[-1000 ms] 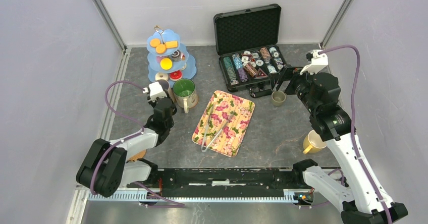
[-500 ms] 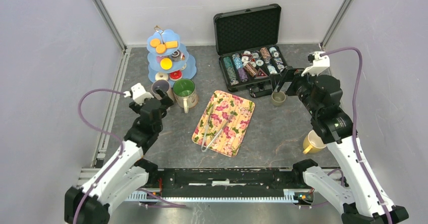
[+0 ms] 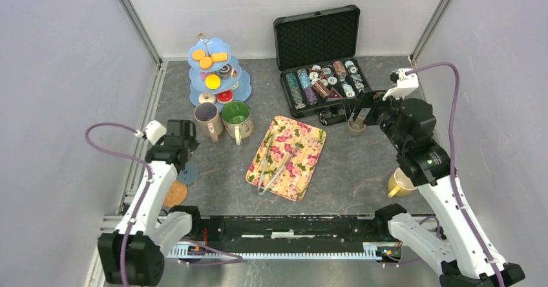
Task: Serve the afternoon tea
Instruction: Move the coaster to the center of the board.
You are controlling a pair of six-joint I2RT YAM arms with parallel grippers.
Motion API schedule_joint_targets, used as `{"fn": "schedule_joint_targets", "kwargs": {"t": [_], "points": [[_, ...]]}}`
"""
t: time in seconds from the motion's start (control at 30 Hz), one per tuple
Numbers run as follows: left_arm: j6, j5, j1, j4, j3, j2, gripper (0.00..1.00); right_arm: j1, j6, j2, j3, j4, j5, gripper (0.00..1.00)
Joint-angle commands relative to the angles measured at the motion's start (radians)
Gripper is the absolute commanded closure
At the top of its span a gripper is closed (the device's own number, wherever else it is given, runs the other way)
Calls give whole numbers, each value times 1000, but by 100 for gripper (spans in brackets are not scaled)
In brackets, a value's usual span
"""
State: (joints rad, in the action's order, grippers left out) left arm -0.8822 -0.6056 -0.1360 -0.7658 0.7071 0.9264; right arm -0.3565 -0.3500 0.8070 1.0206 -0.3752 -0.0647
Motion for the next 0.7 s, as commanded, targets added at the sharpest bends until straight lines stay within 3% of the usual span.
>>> {"fn": "schedule_joint_targets", "kwargs": {"t": [0.0, 0.17, 0.43, 0.57, 0.67], "points": [[-86, 173, 243, -18, -27, 16, 0, -15, 13, -18, -1, 24, -11, 2], [-130, 211, 412, 72, -114, 0, 5, -32, 24, -21, -4, 23, -29, 2], [-241, 285, 429, 166, -199, 102, 10, -60, 40, -28, -8, 23, -57, 2], [-263, 430, 423, 248, -243, 139, 27, -70, 49, -40, -18, 28, -81, 2], [-329, 486, 379, 278, -277, 145, 32, -77, 54, -46, -30, 35, -96, 2]]}}
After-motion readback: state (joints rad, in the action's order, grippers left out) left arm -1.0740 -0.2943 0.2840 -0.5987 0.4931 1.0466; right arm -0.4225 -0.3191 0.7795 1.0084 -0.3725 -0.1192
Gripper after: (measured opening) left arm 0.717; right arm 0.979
